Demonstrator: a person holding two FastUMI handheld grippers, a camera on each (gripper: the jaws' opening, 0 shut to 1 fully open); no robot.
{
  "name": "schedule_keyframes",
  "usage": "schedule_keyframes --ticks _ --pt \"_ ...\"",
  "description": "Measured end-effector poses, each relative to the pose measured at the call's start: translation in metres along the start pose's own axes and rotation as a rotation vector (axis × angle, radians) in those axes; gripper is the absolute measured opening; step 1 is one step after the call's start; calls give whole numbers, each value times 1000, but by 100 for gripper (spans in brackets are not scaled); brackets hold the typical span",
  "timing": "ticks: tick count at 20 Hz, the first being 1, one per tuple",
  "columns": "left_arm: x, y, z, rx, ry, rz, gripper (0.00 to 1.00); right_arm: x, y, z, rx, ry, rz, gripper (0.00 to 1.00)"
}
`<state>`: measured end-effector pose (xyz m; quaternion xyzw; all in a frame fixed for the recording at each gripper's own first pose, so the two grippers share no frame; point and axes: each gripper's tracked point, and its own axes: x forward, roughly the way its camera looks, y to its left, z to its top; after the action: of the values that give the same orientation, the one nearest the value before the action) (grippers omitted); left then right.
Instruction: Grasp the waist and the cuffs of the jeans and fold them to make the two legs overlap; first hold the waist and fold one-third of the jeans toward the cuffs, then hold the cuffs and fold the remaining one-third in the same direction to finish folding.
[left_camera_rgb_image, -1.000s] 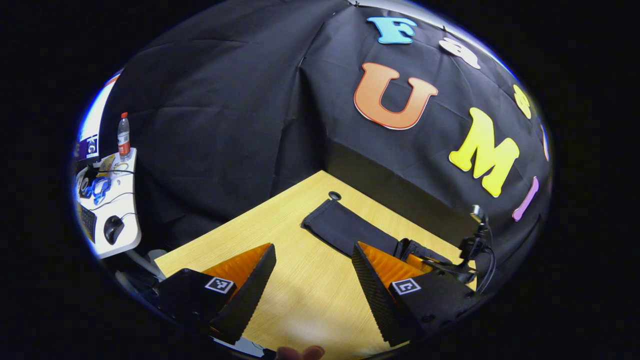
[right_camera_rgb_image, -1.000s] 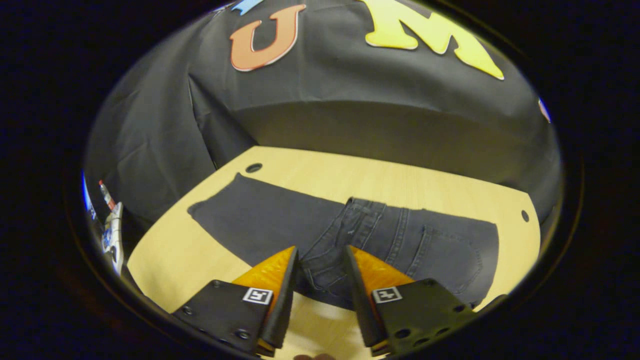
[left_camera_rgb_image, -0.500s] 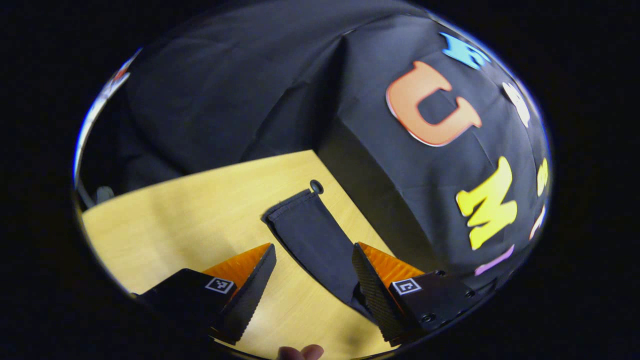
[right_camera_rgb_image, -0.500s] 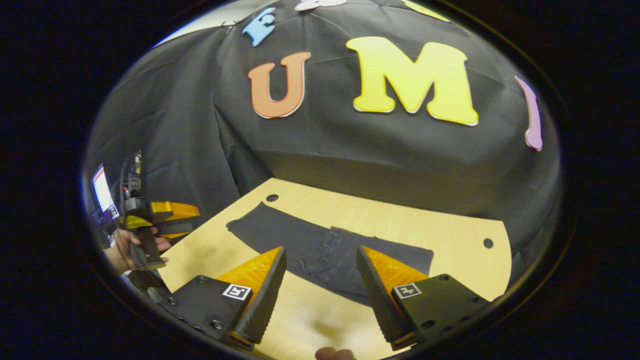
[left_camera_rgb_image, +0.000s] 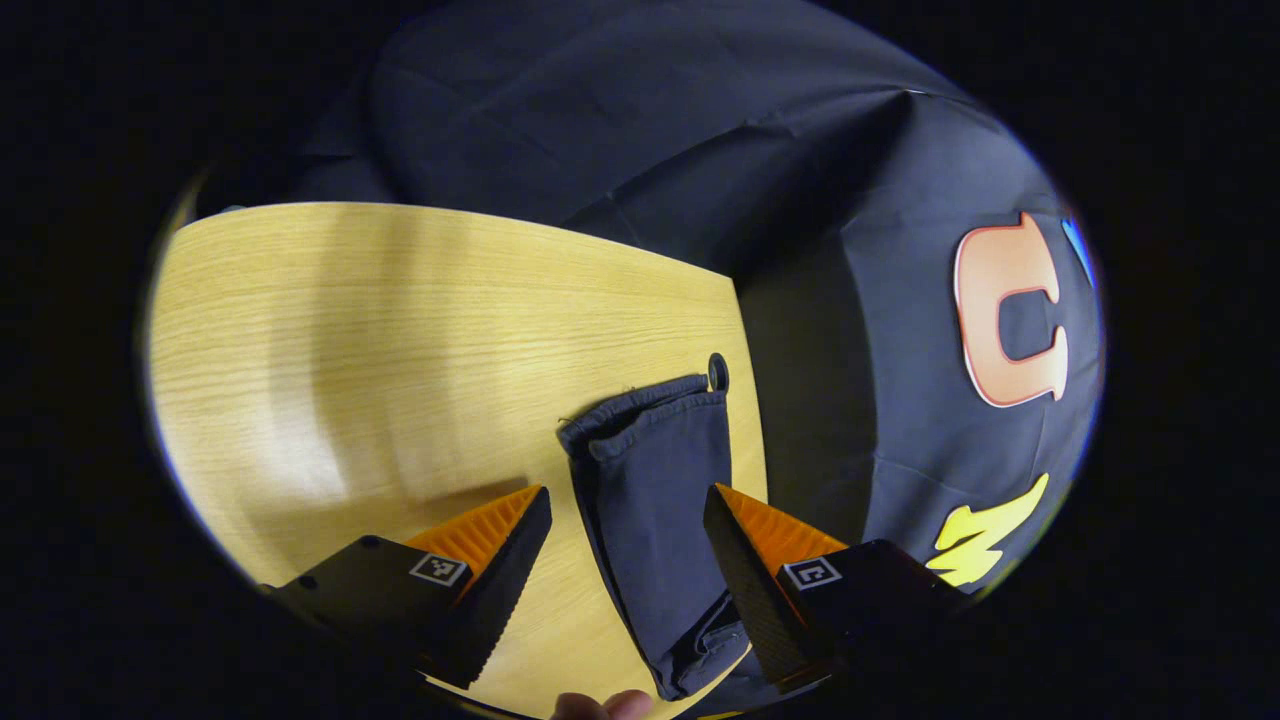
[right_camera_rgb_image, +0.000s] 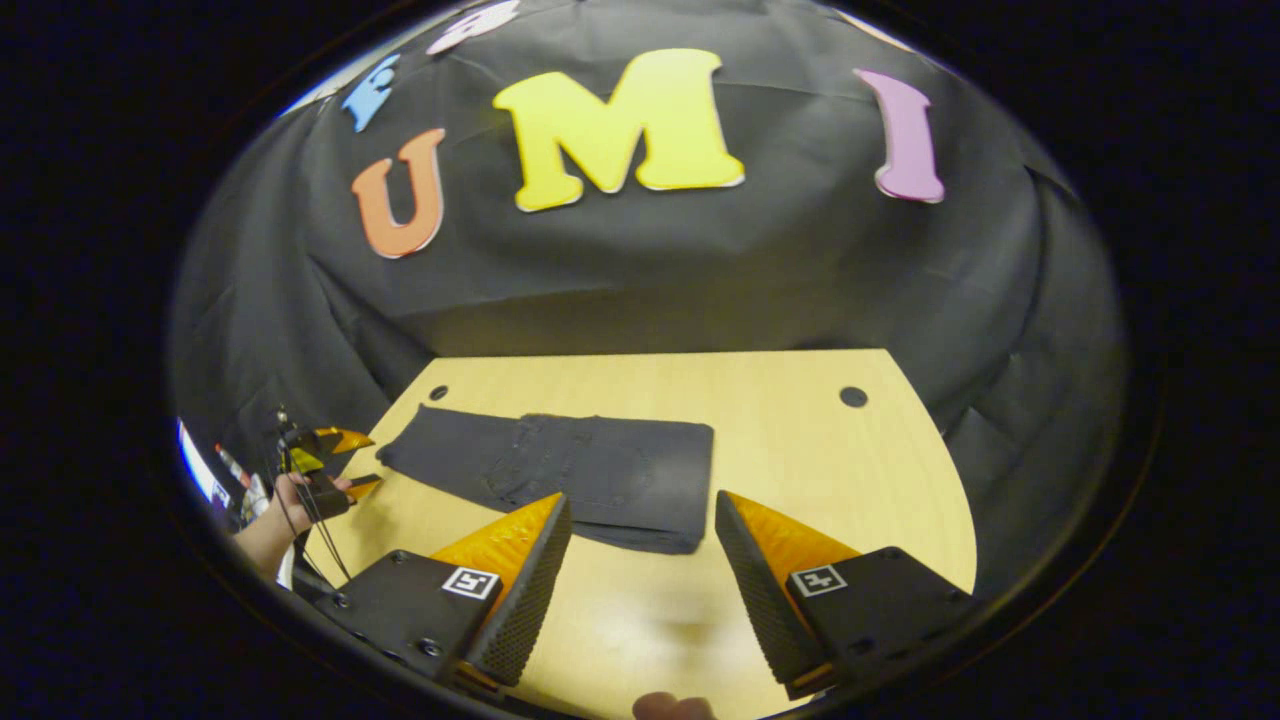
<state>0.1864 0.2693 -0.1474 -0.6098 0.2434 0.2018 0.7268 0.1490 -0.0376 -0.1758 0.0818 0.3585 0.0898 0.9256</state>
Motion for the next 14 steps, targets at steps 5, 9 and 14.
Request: schedule_keyframes --ticks 5,9,14 --pt "23 -6 8 49 -13 19 99 -3 -20 4 45 1 -30 90" --pt "32 -17 13 55 -25 -26 99 0 -20 -3 15 16 -33 90" --pt "54 -29 15 -40 -28 -128 100 0 -29 -8 12 32 -59 90"
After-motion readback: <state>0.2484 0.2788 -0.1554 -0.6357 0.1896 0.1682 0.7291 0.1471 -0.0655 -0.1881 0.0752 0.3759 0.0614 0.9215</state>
